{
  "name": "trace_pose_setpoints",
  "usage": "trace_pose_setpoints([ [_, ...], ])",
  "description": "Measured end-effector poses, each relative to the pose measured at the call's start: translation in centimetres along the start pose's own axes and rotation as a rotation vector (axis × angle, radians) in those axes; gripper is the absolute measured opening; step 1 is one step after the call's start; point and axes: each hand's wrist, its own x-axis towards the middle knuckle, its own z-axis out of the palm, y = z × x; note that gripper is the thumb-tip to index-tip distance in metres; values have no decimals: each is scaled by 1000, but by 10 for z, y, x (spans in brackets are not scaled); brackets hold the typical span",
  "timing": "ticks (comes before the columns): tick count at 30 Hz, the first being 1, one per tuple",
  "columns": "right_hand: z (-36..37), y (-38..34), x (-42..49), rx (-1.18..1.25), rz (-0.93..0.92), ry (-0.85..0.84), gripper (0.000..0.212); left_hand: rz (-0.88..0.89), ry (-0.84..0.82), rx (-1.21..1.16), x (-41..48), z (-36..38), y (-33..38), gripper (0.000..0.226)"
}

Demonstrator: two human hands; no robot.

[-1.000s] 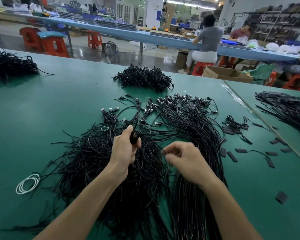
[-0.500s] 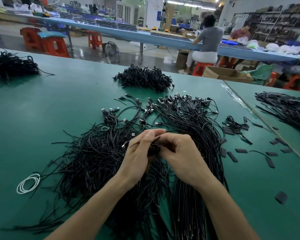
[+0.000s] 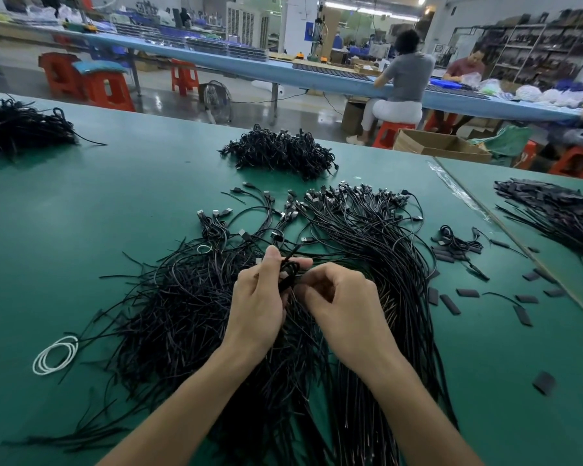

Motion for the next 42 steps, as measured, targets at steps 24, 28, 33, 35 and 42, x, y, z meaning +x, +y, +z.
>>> trace_pose_setpoints([
  [24, -16, -1, 7, -464, -316, -318, 9, -828, -547, -194, 8, -14, -1, 54],
  [28, -20, -1, 8, -389, -224, -346, 8, -672, -811, -179, 5, -25, 3, 50],
  [33, -17, -4, -1, -607, -530, -266, 7, -596, -868, -6, 4, -30, 4, 37],
  [35, -16, -4, -3, -695, -654, -251, 6, -604, -901, -3, 5, -30, 5, 21],
  [42, -16, -5, 0, -693, -601, -345, 4, -585, -875, 112, 3, -26, 4, 21],
])
